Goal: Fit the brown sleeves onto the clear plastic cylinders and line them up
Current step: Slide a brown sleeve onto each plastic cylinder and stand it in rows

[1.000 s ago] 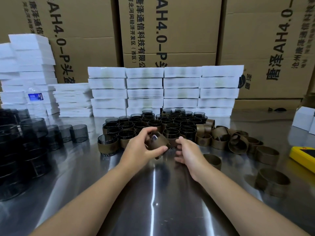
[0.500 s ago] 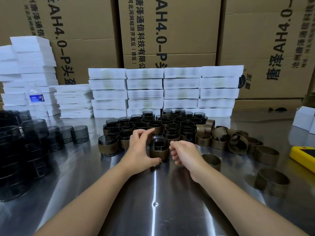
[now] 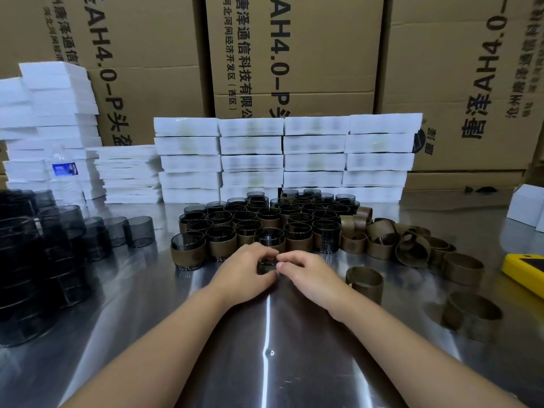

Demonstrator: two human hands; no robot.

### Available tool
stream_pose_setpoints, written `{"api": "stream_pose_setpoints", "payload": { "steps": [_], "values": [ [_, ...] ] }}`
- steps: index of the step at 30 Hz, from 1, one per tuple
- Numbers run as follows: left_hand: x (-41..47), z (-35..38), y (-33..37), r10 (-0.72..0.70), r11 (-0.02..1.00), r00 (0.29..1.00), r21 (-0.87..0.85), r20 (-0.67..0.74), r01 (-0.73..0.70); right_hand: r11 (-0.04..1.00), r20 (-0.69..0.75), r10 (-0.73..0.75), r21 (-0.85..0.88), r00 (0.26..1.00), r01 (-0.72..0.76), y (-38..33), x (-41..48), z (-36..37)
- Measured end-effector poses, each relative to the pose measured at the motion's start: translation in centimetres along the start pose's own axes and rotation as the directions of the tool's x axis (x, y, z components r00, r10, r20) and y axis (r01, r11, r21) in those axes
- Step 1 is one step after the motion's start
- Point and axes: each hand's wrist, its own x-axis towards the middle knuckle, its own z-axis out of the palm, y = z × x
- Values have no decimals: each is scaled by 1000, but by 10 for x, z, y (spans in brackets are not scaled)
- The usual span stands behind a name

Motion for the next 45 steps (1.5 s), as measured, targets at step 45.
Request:
{"api": "stream_pose_setpoints", "payload": {
  "steps": [45],
  "values": [
    [-11, -112, -43, -772, 565, 613, 263, -165, 782, 1000, -26, -10, -23, 1000, 10, 1, -1, -5]
  ]
}}
